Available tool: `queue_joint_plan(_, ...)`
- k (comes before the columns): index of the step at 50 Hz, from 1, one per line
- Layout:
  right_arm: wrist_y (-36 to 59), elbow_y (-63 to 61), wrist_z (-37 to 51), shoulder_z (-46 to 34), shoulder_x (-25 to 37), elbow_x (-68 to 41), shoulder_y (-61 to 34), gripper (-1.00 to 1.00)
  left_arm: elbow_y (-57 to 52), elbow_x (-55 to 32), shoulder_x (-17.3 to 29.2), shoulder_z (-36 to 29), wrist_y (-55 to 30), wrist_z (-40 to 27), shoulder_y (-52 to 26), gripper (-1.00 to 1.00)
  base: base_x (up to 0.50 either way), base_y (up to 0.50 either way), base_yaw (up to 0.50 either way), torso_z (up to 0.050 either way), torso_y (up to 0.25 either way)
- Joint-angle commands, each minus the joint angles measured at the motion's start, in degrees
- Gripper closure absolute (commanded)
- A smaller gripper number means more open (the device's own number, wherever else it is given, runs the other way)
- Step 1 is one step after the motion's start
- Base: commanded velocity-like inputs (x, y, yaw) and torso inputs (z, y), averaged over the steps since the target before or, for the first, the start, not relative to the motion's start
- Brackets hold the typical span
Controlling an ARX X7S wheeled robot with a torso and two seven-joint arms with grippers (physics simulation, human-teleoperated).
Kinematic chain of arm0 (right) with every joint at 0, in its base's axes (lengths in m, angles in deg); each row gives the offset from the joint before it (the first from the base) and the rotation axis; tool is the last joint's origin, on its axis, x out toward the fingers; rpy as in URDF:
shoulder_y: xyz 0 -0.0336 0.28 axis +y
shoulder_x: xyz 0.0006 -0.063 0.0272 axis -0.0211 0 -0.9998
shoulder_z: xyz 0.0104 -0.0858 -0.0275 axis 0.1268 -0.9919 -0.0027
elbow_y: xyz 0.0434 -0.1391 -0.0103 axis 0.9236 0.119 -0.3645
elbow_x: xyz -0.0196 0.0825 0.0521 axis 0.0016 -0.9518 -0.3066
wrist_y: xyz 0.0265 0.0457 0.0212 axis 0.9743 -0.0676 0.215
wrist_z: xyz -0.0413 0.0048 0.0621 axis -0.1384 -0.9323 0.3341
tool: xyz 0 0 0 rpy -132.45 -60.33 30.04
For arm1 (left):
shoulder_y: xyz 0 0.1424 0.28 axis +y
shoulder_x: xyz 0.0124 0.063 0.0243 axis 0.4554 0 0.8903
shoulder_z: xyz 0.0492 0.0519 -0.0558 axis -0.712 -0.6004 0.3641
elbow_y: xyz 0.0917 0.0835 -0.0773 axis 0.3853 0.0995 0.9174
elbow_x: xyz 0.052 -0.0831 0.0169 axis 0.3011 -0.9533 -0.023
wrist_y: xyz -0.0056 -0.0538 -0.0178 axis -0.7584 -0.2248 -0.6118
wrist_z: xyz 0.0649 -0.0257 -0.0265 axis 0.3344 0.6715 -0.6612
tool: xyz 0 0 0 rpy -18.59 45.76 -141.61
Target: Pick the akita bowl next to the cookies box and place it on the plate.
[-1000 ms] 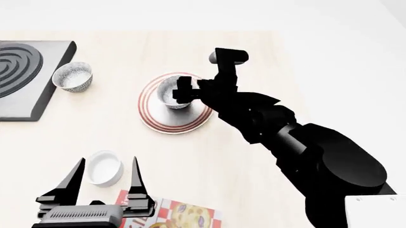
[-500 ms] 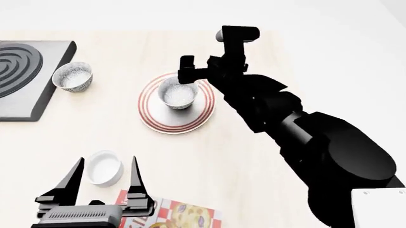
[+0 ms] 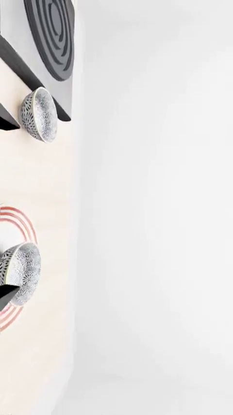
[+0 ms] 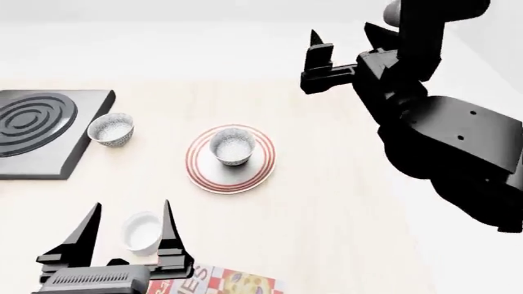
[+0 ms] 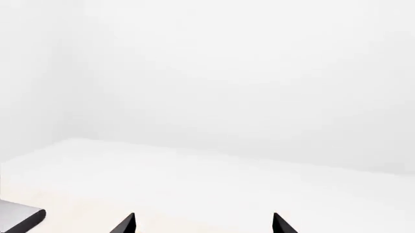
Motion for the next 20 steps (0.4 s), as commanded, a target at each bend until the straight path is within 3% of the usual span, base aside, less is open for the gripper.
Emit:
queue_joint_plan(1,-9.10,-19.86,10.87,0.22,17.02,8.56,4.05,-1.00,-0.69,0.00,0.50,0.05,-0.27,-0.20,0.24,-1.00,0.00,0.00,0.00,0.000,0.250)
queue_joint_plan(12,-22.66,-31.06,23.13,-1.80,30.47,29.67,15.39,-1.00,-0.87,0.75,0.60,-0.75,0.36,-0.04,0.34,-1.00,0.00,0.00,0.00,0.000,0.250)
queue_joint_plan(20,-27.07,-32.11,26.78,-3.46,32.51,36.17,20.04,-1.00,-0.48,0.63,0.58,-0.97,0.42,0.00,0.11,-1.00,0.00,0.00,0.00,0.000,0.250)
